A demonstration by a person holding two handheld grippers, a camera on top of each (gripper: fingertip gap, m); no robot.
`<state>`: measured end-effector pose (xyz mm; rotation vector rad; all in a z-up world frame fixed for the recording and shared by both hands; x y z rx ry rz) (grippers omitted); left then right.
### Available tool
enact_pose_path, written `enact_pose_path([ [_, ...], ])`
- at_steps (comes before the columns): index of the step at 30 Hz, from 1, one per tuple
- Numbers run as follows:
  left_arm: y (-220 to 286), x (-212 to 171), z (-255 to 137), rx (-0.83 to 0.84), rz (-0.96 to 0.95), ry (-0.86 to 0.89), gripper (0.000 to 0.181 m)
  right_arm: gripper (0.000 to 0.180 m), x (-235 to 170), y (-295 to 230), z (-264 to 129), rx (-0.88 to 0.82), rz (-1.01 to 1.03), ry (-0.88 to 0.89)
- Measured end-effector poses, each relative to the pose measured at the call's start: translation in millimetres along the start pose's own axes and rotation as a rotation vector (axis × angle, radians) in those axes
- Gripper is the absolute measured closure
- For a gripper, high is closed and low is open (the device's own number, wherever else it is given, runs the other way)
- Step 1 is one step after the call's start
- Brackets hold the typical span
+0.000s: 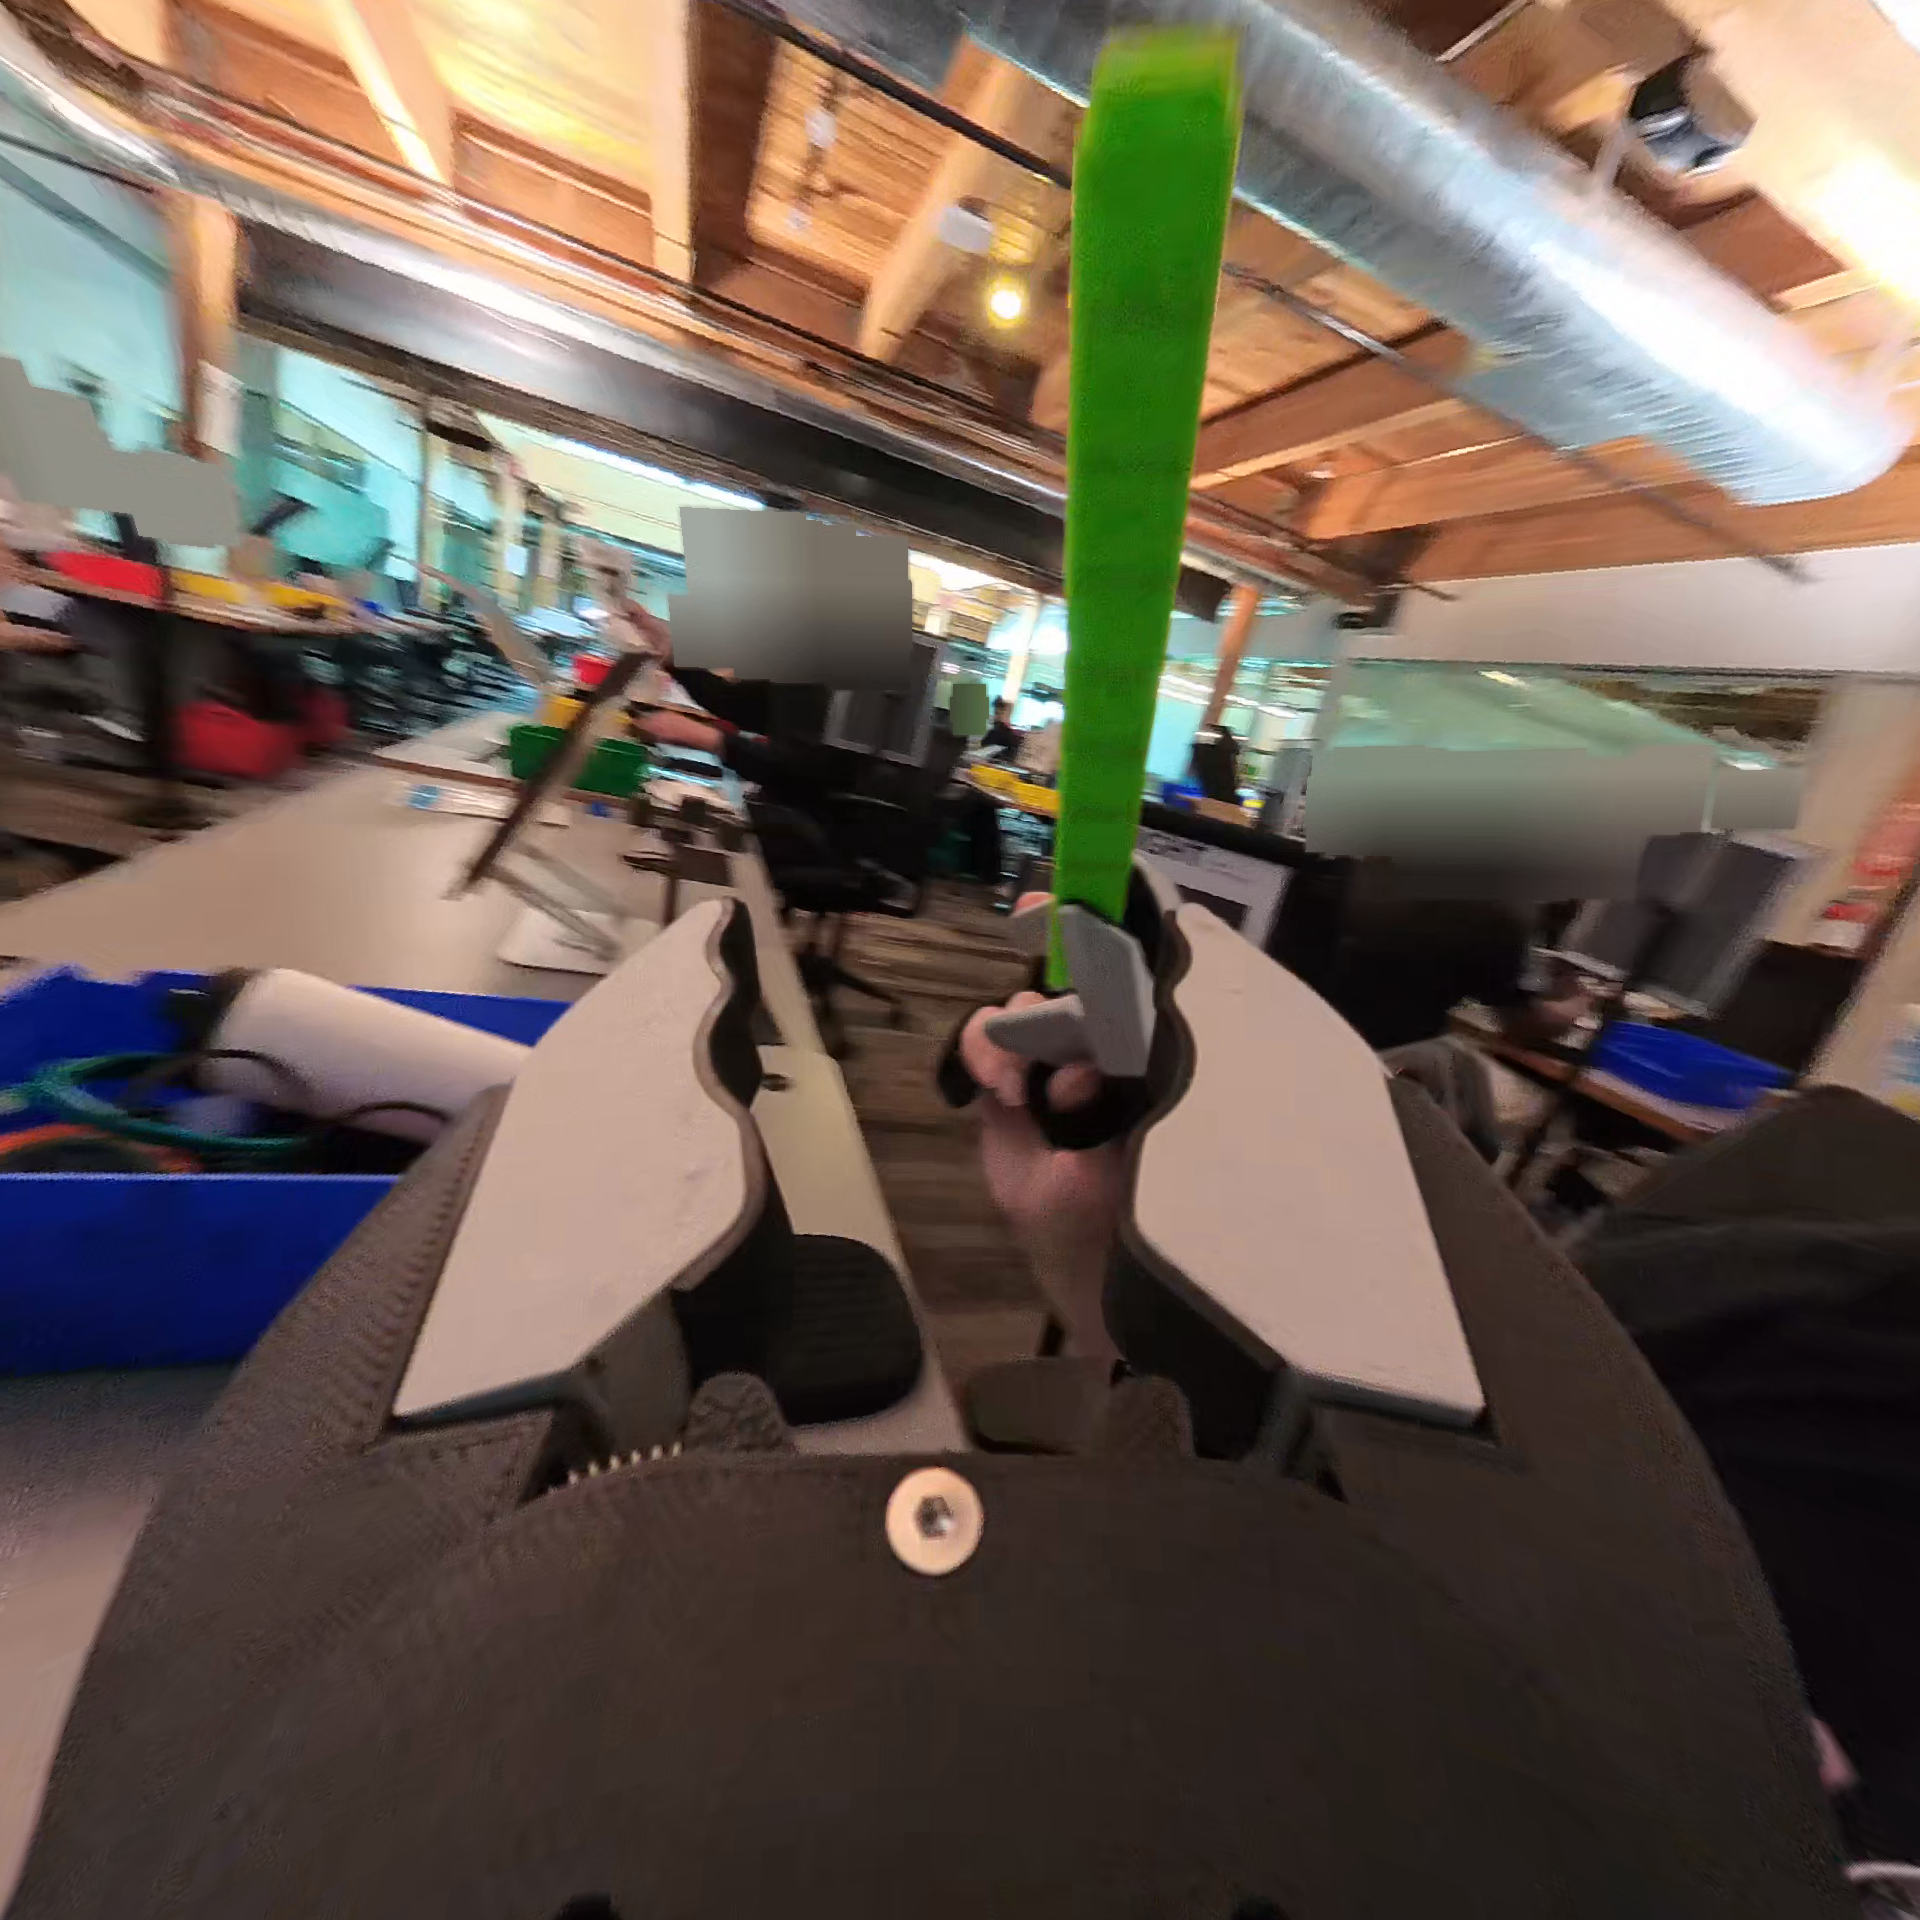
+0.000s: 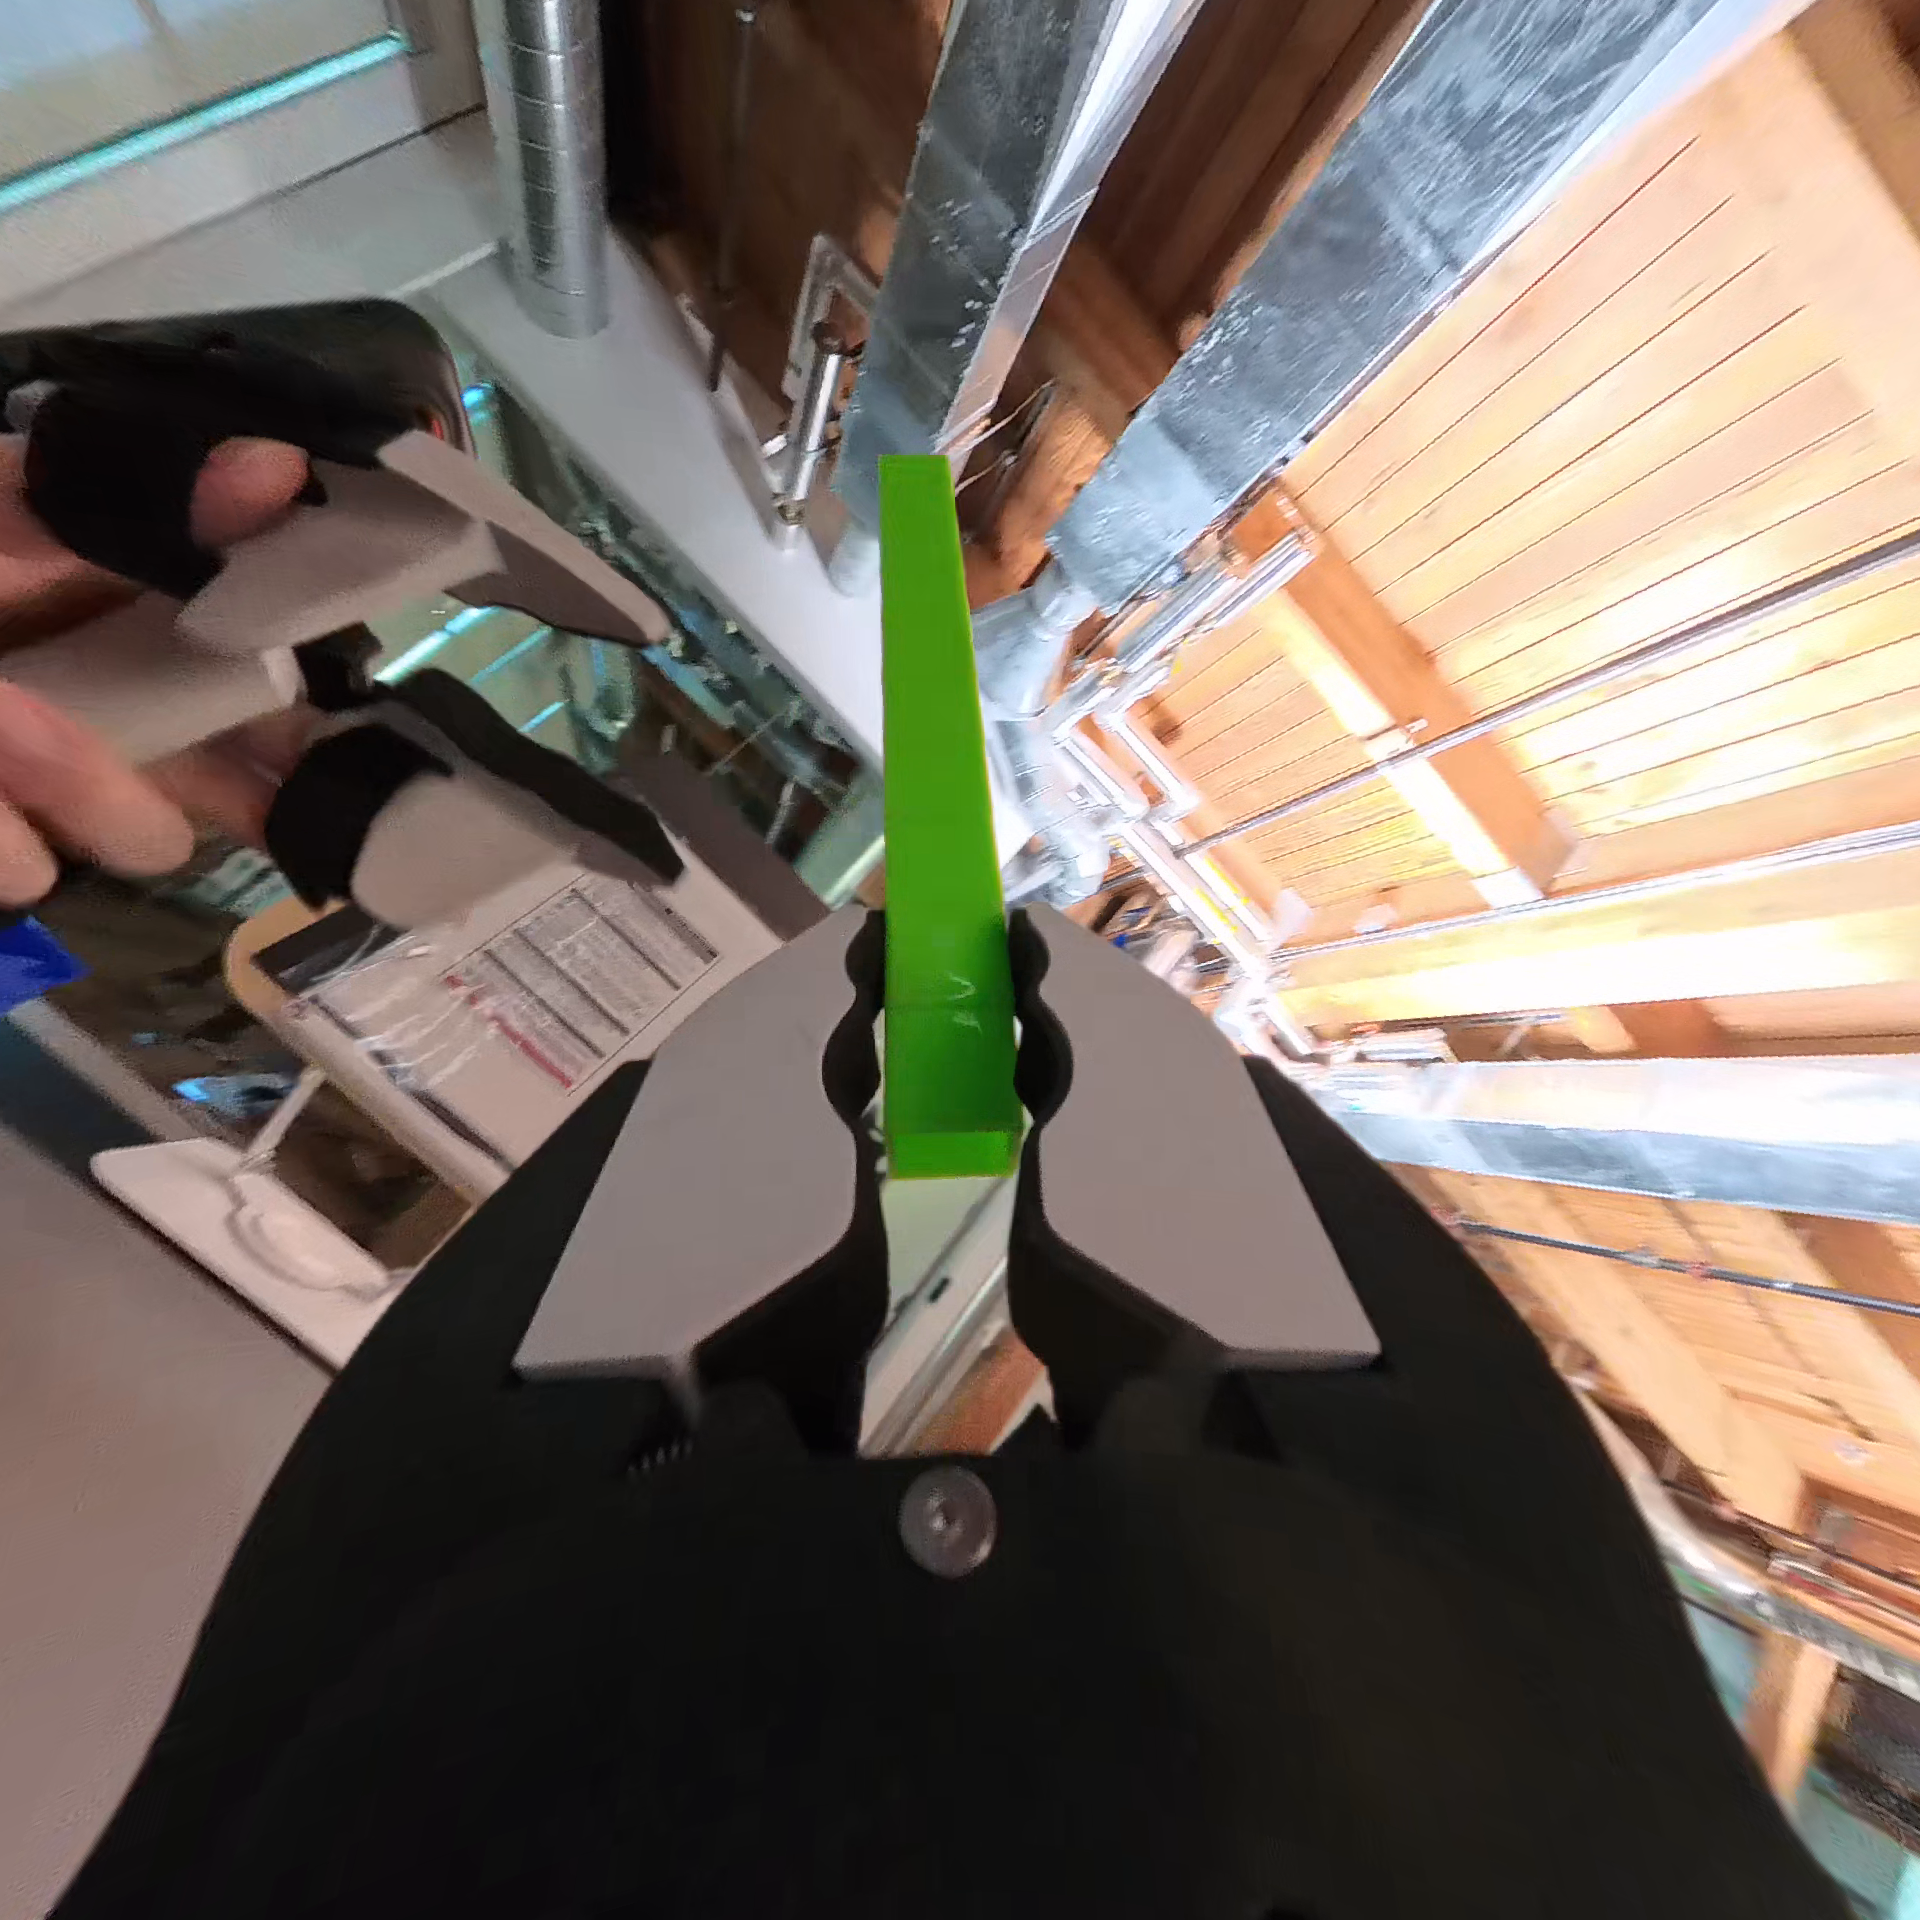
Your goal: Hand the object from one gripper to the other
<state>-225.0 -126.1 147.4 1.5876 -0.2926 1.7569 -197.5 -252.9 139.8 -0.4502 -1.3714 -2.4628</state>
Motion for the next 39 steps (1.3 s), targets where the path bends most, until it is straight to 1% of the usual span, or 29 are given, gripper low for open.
enact_pose_path([
  [2,13.2,-10.9,9.1,-0.048,-0.019,-0.007,0.109,0.156,6.9,-17.1,8.5,-0.03,-0.04,0.011],
  [5,26.8,-18.6,14.1,-0.067,0.008,0.006,0.117,0.157,13.1,-39.6,19.0,-0.062,-0.097,0.007],
  [6,28.4,-19.2,14.1,-0.06,0.027,0.012,0.125,0.157,15.2,-45.1,21.2,-0.069,-0.103,0.017],
  [7,28.7,-18.7,12.6,-0.051,0.052,0.025,0.136,0.157,16.6,-49.9,23.3,-0.071,-0.1,0.025],
  [8,28.7,-17.8,10.5,-0.047,0.077,0.044,0.152,0.157,15.5,-53.3,25.9,-0.075,-0.087,0.018],
  [9,27.2,-17.1,9.5,-0.032,0.094,0.057,0.156,0.157,14.2,-54.9,28.0,-0.082,-0.068,0.02],
  [11,20.9,-16.3,9.2,-0.001,0.127,0.037,0.157,0.156,7.6,-58.8,31.7,-0.047,-0.017,0.009],
  [14,8.5,-12.0,4.8,0.067,0.222,-0.013,0.158,0.145,-6.2,-66.3,29.7,0.042,0.067,-0.005],
  [16,-1.5,-12.8,1.2,0.141,0.355,-0.089,0.158,0.144,-17.3,-68.8,24.7,0.112,0.111,-0.02],
  [19,-19.8,-17.1,-4.2,0.314,0.621,-0.208,0.159,0.143,-39.1,-64.8,17.9,0.195,0.086,-0.142],
  [21,-27.7,-19.9,-5.5,0.396,0.711,-0.259,0.159,0.143,-43.6,-61.3,14.5,0.273,0.091,-0.175],
  [23,-29.2,-26.8,-2.4,0.405,0.726,-0.298,0.159,0.143,-37.4,-59.0,15.1,0.345,0.167,-0.158],
  [25,-30.4,-36.4,2.3,0.402,0.727,-0.34,0.159,0.143,-24.0,-54.6,19.7,0.378,0.271,-0.112],
  [28,-32.0,-51.2,8.3,0.401,0.781,-0.395,0.159,0.143,-6.0,-48.9,31.5,0.41,0.412,-0.054],
  [31,-29.0,-63.4,12.6,0.384,0.824,-0.448,0.159,0.138,-2.7,-48.7,43.4,0.49,0.466,-0.061],
  [33,-27.0,-67.7,14.1,0.386,0.847,-0.47,0.159,0.135,-5.0,-53.4,47.4,0.582,0.505,-0.081],
  [35,-26.8,-68.1,15.2,0.414,0.863,-0.471,0.159,0.134,-8.9,-54.8,49.1,0.59,0.542,-0.108],
  [37,-28.9,-65.9,15.4,0.468,0.879,-0.463,0.159,0.147,-11.8,-55.8,47.6,0.549,0.513,-0.137],
  [39,-30.2,-64.2,16.6,0.519,0.885,-0.436,0.158,0.151,-12.0,-55.8,46.0,0.505,0.469,-0.156],
])
Point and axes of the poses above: each gripper's, where its closed fingertips meet, z out along the fingers, x out of its top, y = z × x across the jaws, the point moved 4 cm from there along -z, back along the fingers, and after that the axes turned 14 degrees about x, right-handed, at the moved point
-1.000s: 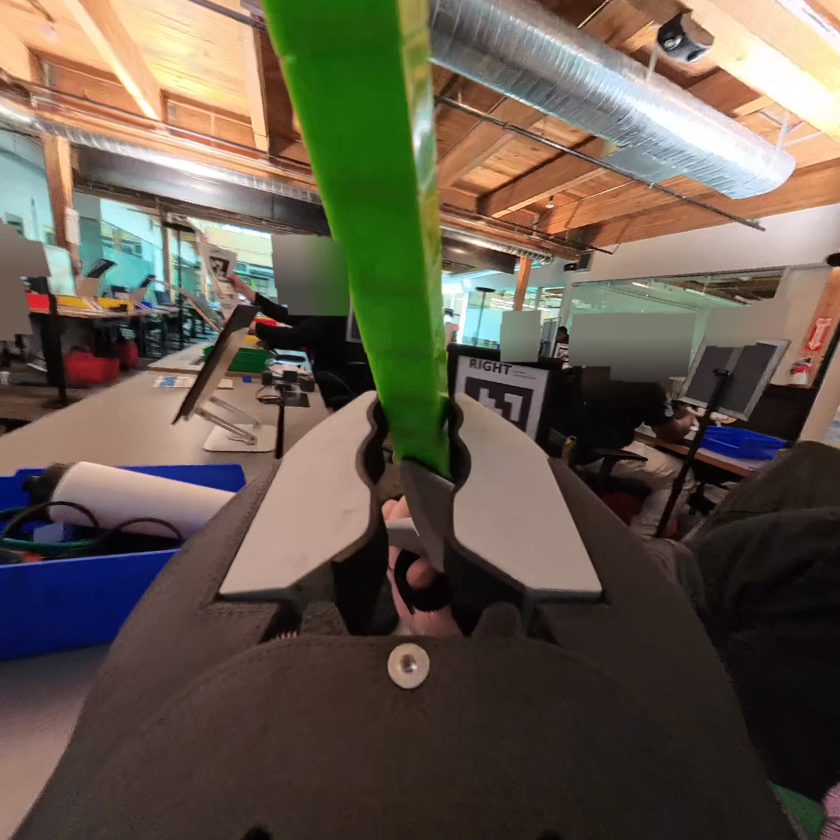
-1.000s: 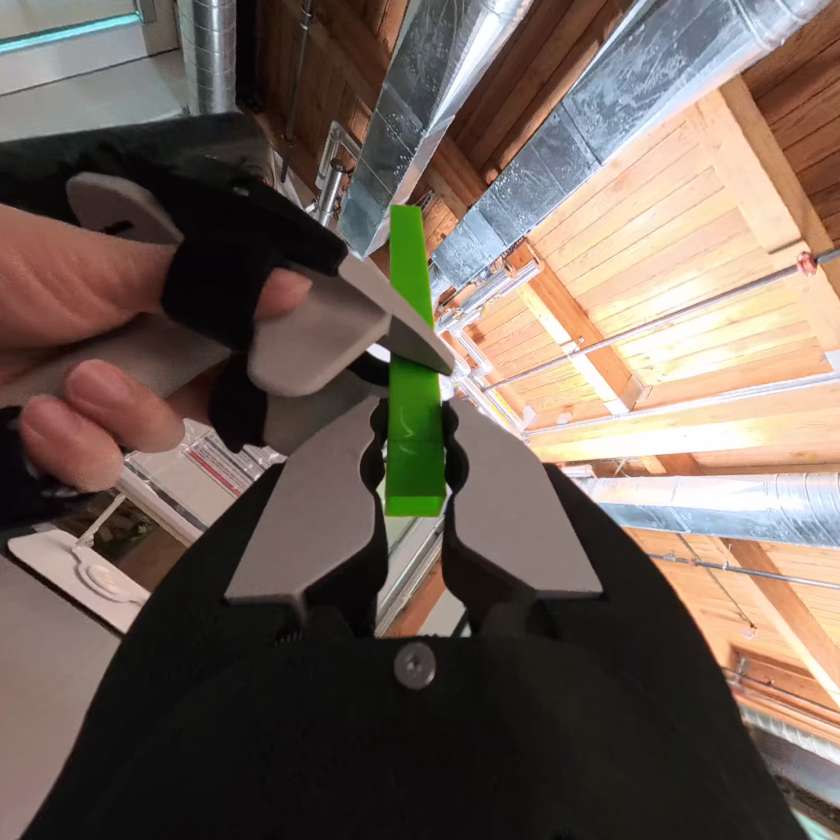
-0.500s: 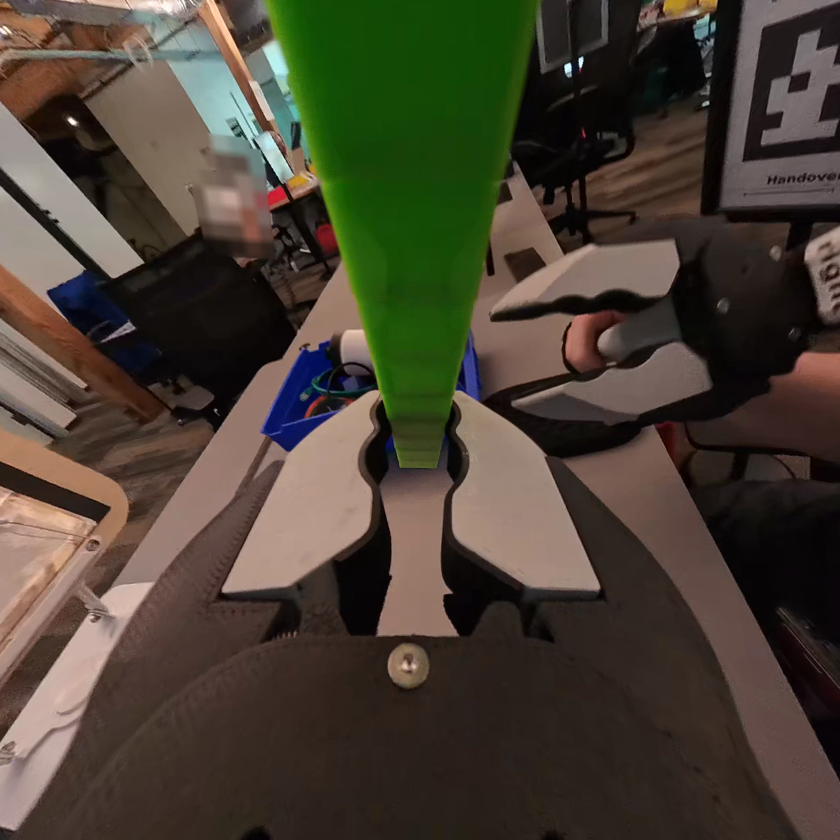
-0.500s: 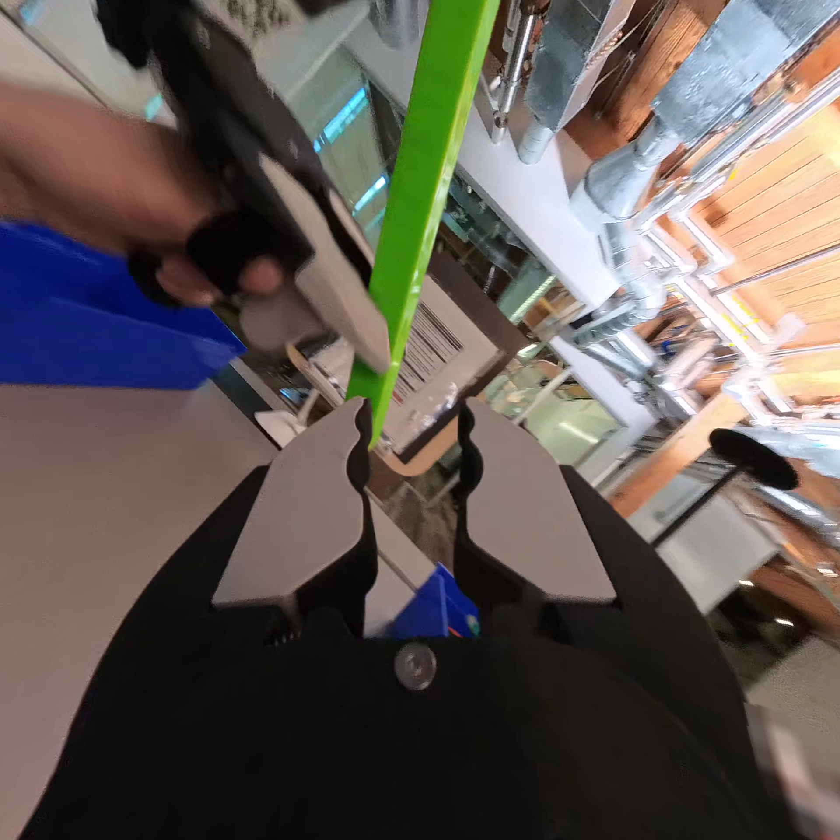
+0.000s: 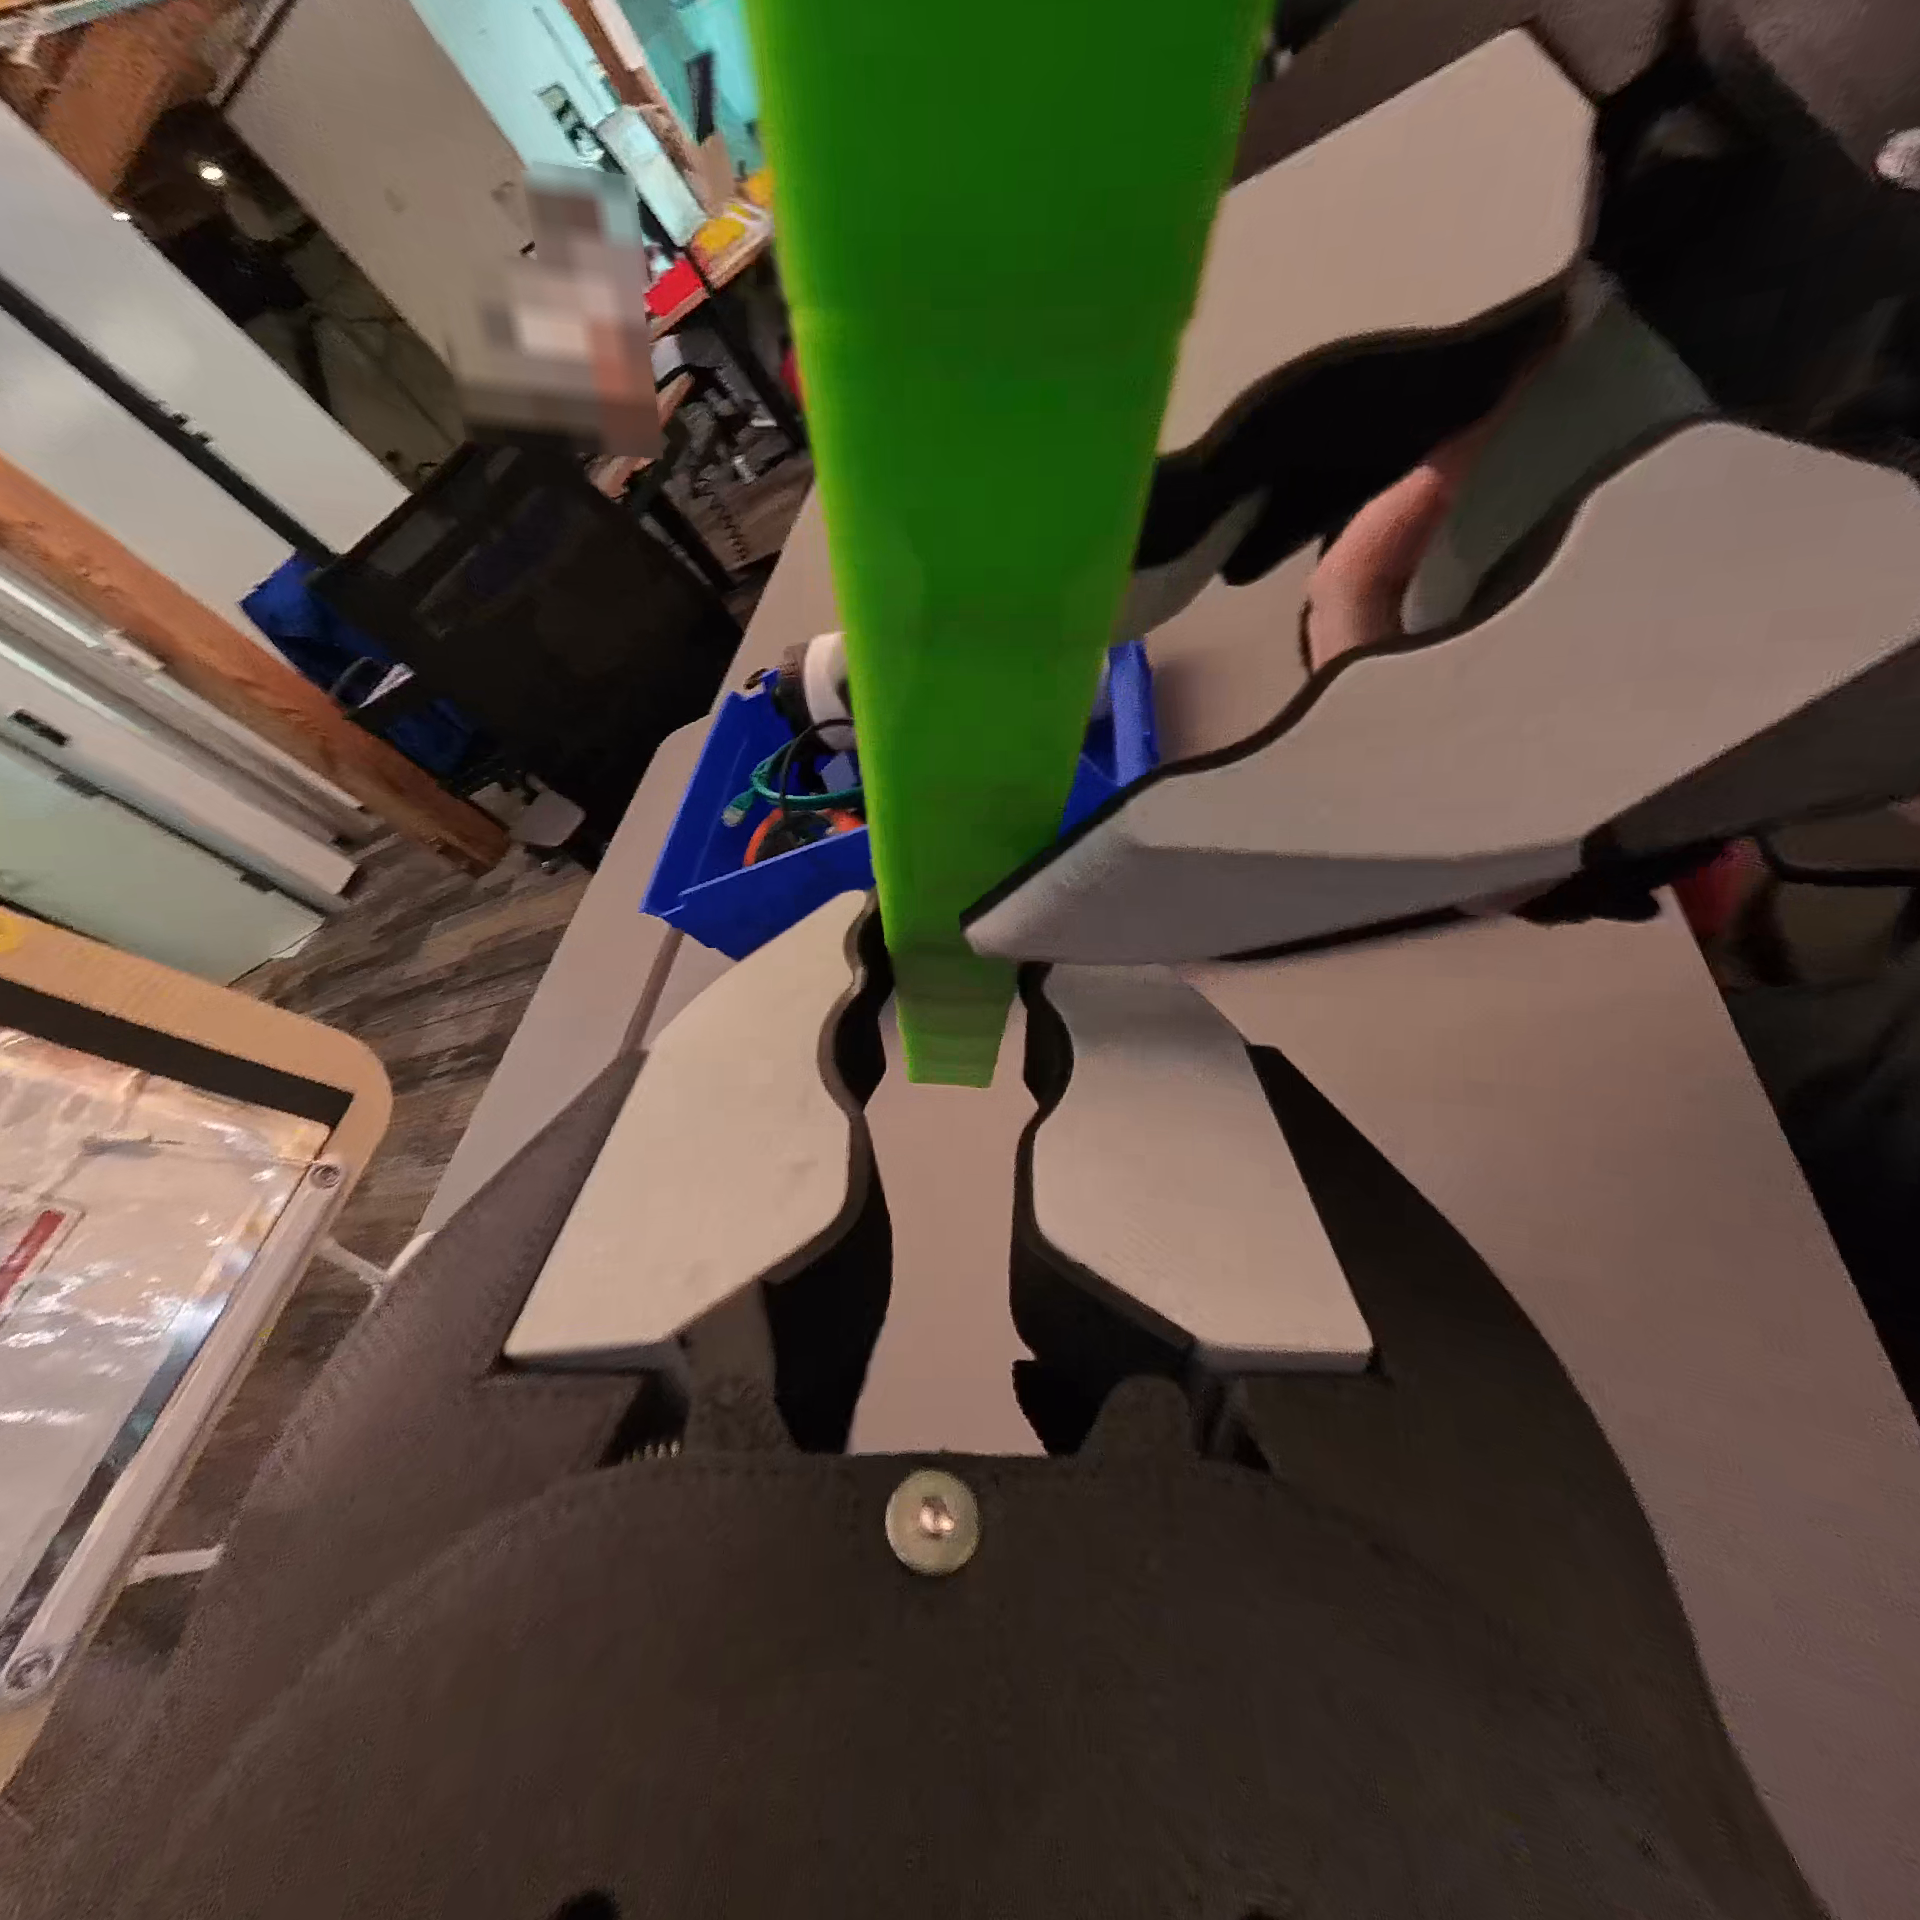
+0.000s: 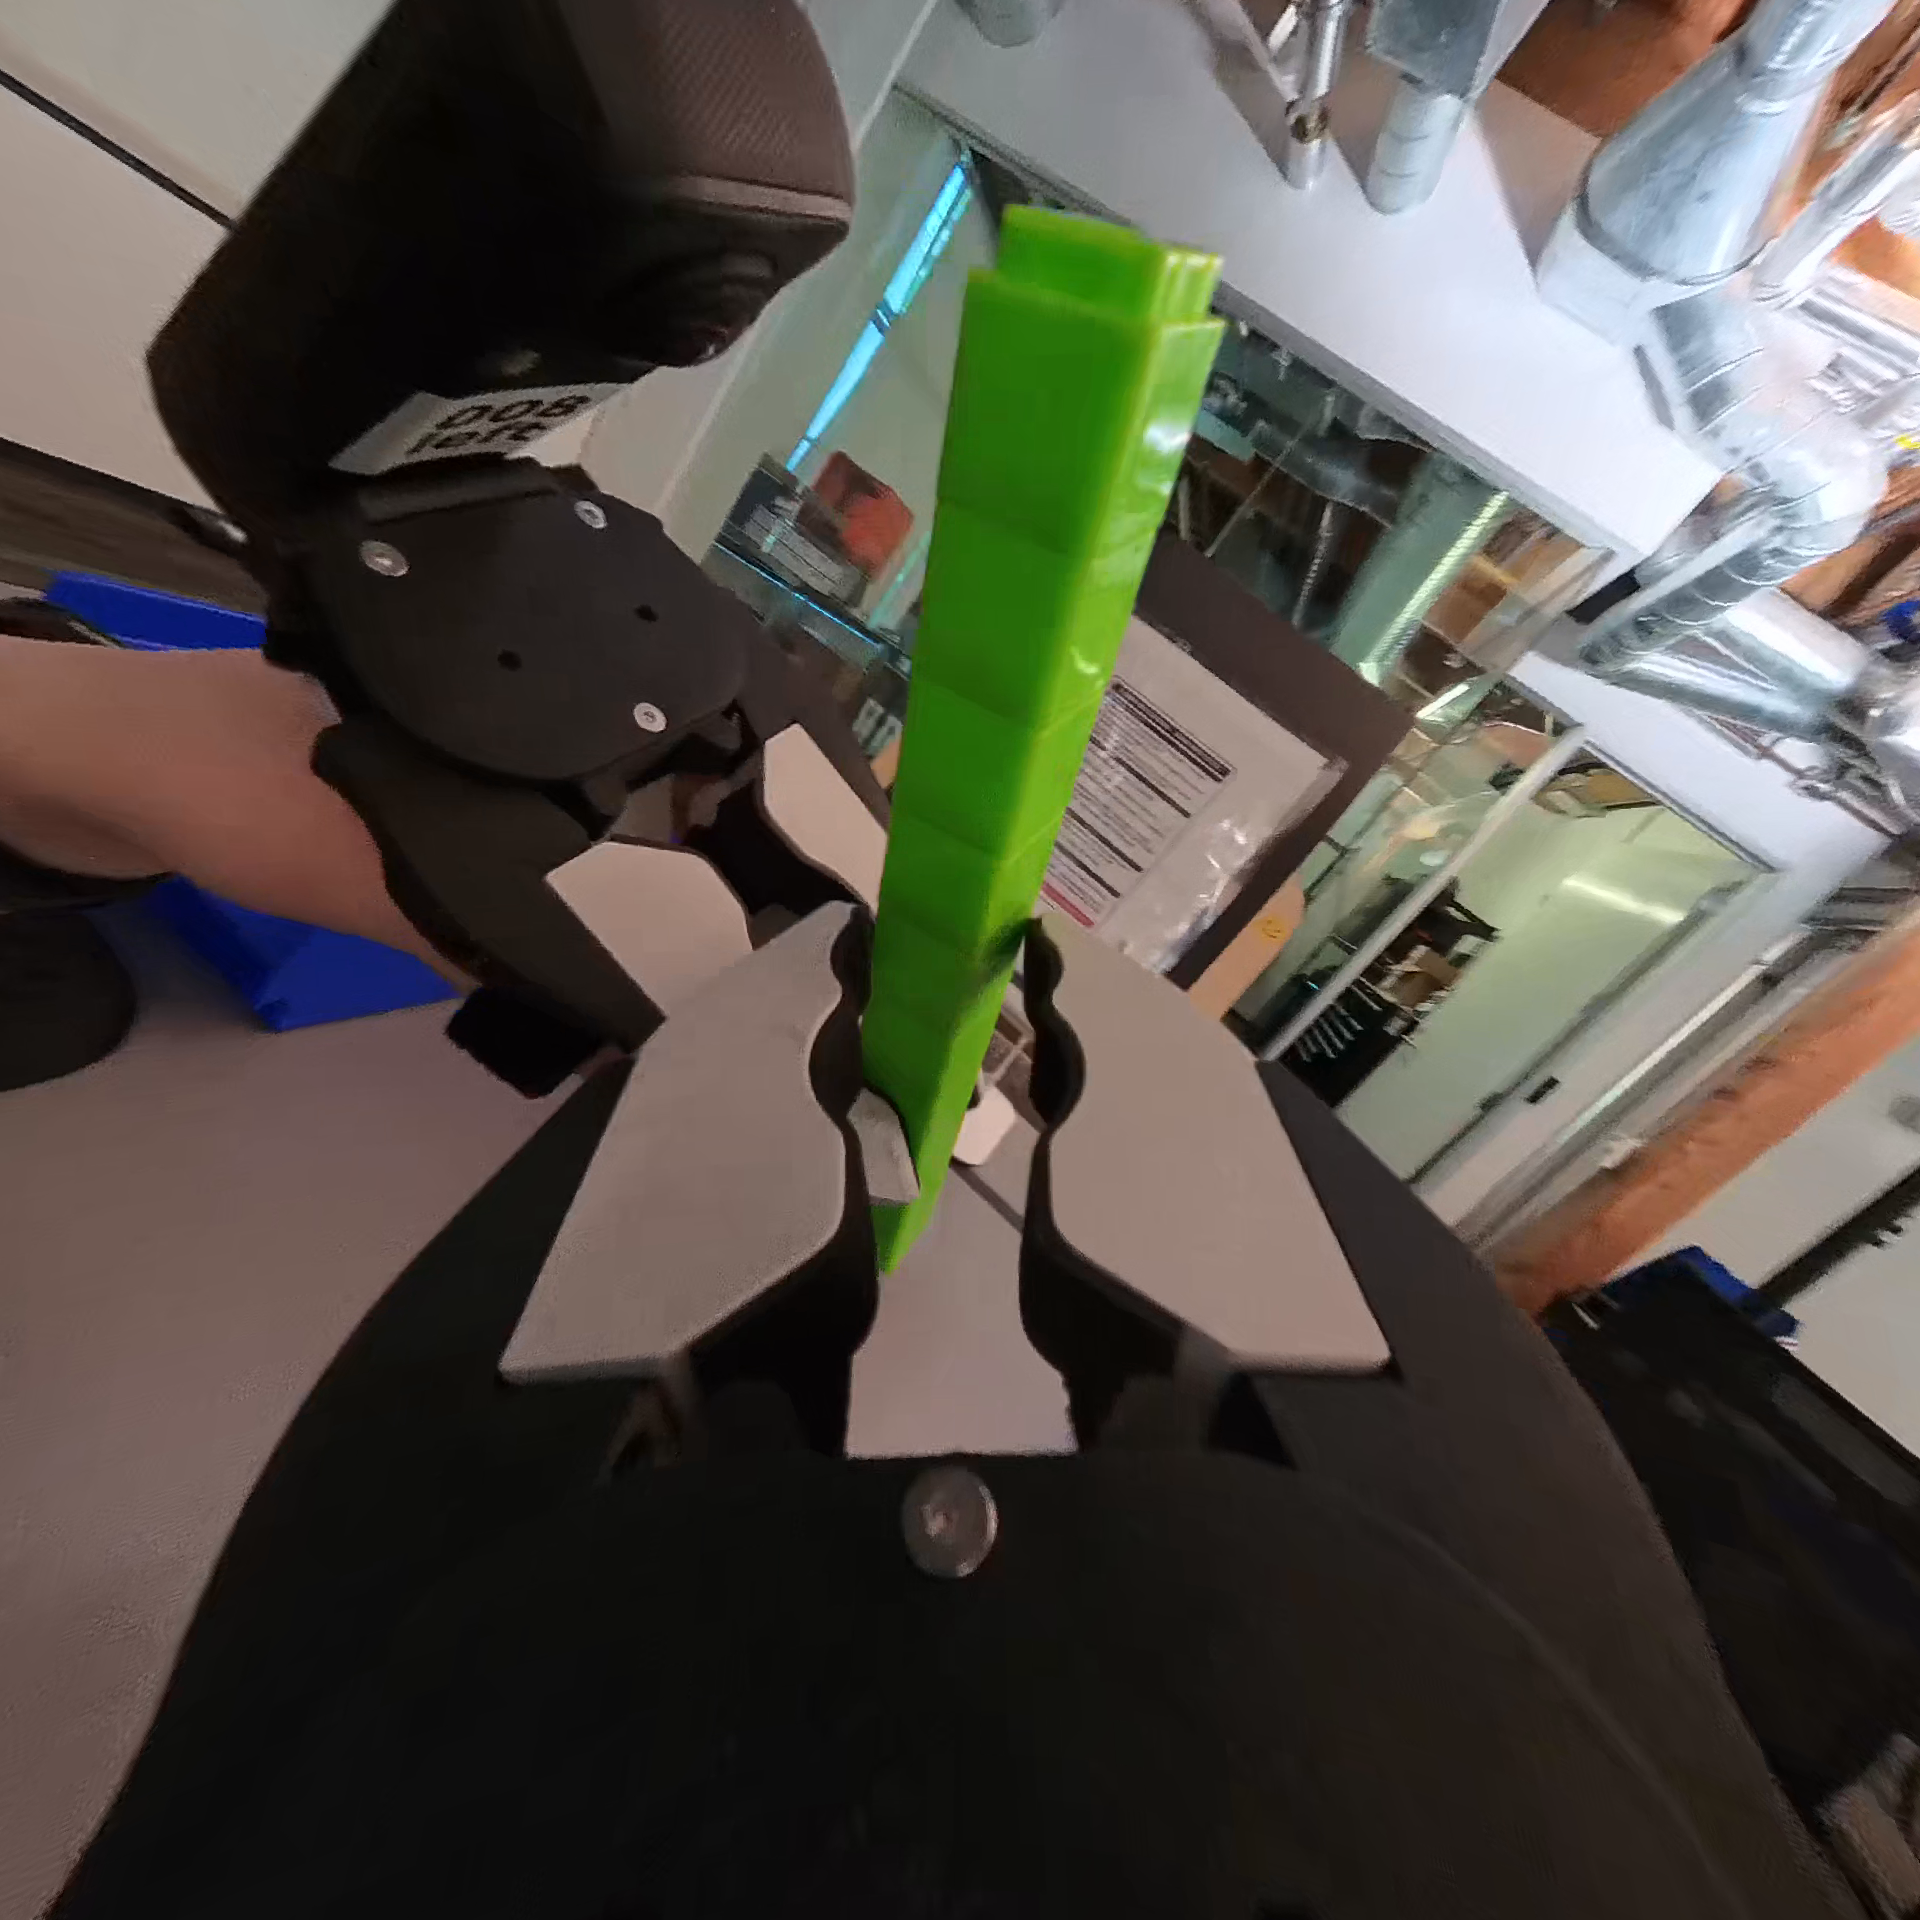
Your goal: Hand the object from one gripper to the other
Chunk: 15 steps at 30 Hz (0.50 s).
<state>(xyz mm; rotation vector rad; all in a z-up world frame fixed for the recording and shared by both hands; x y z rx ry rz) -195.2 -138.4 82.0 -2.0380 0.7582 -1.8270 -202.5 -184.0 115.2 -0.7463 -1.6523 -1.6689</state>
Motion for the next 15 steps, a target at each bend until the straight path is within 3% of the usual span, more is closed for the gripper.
enact_pose_path([
  [2,-1.3,2.9,0.3,0.052,-0.009,0.02,0.157,0.152,1.1,3.4,-3.3,-0.04,0.012,-0.011],
  [4,-4.1,7.2,-2.2,0.081,-0.011,0.049,0.14,0.152,2.8,15.1,-13.7,-0.104,0.016,0.002],
  [9,-2.9,15.8,-14.6,-0.055,-0.096,0.077,0.13,0.152,-12.4,50.6,-50.2,-0.073,0.244,0.114],
  [12,-6.8,18.3,-20.8,-0.096,-0.121,0.093,0.134,0.152,-36.2,57.9,-70.5,0.146,0.471,0.198],
  [15,-2.4,19.6,-23.9,-0.183,-0.162,0.106,0.137,0.152,-51.7,36.3,-87.2,0.557,0.701,0.234],
])
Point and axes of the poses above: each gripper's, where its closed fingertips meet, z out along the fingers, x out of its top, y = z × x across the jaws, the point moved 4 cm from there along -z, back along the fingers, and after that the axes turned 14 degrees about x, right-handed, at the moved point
